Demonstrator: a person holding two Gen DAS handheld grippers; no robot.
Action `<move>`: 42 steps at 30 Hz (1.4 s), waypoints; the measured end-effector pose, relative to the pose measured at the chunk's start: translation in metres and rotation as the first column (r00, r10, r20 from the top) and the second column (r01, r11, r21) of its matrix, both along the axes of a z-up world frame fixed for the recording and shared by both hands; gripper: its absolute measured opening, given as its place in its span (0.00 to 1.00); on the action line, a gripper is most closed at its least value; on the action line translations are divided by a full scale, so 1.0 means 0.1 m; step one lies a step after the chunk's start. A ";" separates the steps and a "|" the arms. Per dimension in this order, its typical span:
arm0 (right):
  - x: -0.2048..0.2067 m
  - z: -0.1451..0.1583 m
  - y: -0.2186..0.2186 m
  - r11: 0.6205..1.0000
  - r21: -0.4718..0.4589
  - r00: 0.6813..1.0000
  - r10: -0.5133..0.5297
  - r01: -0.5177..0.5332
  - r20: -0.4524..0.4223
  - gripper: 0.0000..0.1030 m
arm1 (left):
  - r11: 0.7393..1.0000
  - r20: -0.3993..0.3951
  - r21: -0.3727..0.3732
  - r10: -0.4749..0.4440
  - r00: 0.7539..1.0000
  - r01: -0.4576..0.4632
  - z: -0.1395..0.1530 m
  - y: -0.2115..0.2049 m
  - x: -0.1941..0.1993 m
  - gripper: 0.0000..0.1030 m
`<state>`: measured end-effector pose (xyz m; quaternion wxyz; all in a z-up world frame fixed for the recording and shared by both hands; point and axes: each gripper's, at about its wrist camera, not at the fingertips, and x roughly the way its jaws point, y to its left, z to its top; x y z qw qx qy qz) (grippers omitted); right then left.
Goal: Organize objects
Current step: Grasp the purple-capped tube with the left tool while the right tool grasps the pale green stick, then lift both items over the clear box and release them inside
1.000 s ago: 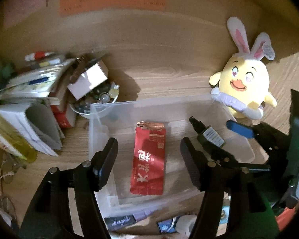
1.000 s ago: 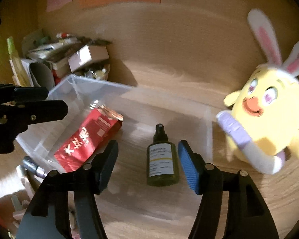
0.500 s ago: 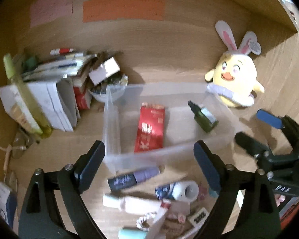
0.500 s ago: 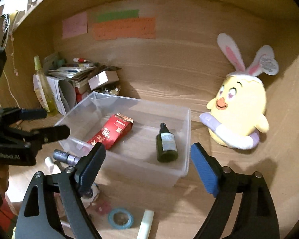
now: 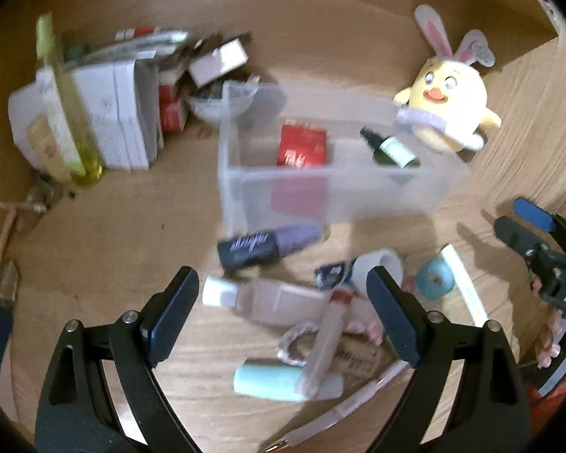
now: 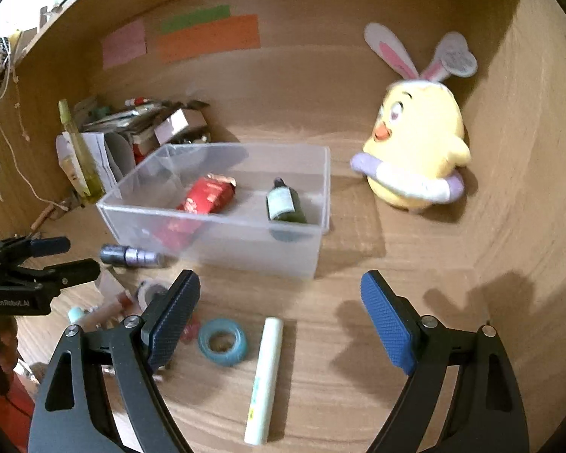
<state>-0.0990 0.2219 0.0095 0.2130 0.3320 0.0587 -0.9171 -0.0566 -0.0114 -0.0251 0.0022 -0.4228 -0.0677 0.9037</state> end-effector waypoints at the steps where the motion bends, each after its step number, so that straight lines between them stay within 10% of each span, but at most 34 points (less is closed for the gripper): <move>1: 0.01 -0.02 0.01 1.000 -0.002 1.000 -0.004 0.004 0.006 0.83 | 1.000 0.010 0.002 0.004 1.000 -0.004 -0.04 -0.03 0.02 0.89; 11: 0.05 -0.42 0.13 1.000 0.020 0.993 -0.022 0.020 0.114 0.80 | 0.999 0.057 0.021 0.048 0.997 -0.049 -0.22 -0.27 -0.02 0.89; 30: 0.06 -0.66 -0.01 0.997 0.076 0.983 -0.007 -0.007 0.182 0.16 | 0.997 0.088 0.065 -0.041 0.995 0.035 -0.39 -0.30 -0.55 0.65; 42: 0.00 -0.66 -0.02 0.998 0.071 0.984 -0.013 0.001 0.176 0.14 | 0.991 0.047 0.112 -0.082 0.996 0.076 -0.37 -0.31 -0.43 0.47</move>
